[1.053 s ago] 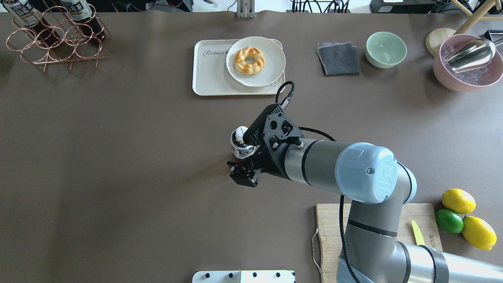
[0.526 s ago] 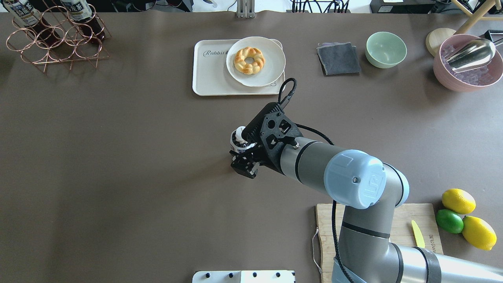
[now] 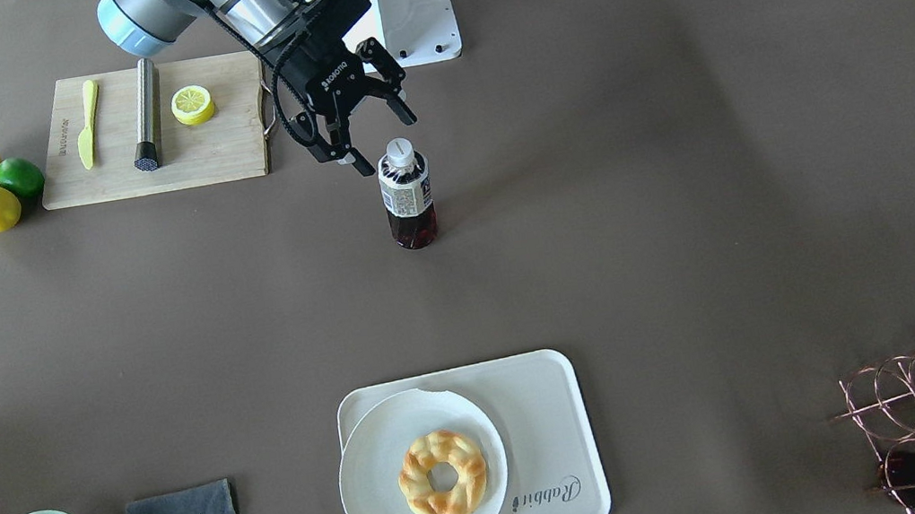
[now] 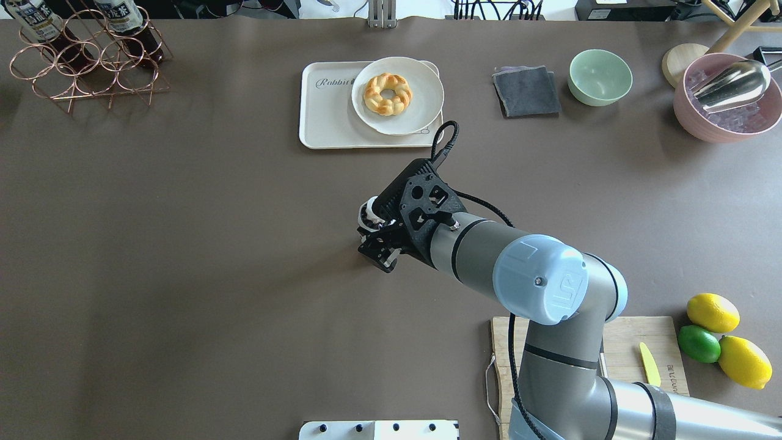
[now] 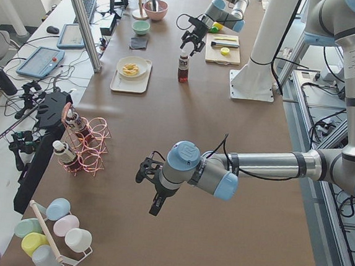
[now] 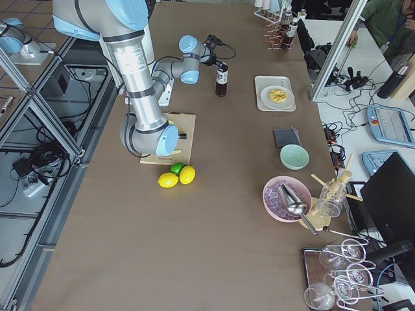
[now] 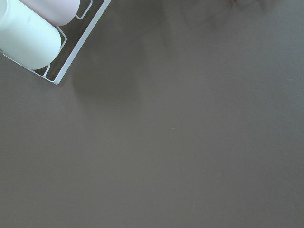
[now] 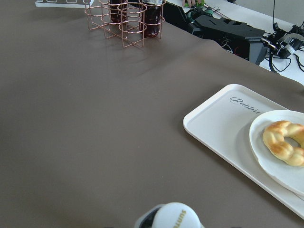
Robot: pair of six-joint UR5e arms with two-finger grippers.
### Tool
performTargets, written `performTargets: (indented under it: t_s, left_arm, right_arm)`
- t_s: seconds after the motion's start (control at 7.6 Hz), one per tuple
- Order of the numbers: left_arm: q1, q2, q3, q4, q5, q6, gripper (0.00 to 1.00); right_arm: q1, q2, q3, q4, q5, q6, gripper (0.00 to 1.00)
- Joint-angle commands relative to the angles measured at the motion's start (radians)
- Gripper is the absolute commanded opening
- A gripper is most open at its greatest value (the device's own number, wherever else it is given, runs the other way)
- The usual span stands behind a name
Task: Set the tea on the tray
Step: 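Close the right gripper on the bottle cap and lift it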
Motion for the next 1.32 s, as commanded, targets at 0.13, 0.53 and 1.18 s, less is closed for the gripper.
performTargets:
  t_s: [0.13,0.53,1.18]
  left_arm:
    - [0.000,-0.001,0.000,0.001,-0.001,0.000,1.00]
    - [0.000,-0.001,-0.001,0.000,0.001,0.000,1.00]
    - [0.000,-0.001,-0.006,0.000,-0.001,-0.001,1.00]
  right_arm:
    - [-0.001,0.015,-0.017,0.001,-0.001,0.005,0.65]
    - [0.002,0.016,-0.014,0.001,-0.001,0.007,0.00]
    - [0.071,0.122,-0.066,-0.005,0.002,0.095,0.00]
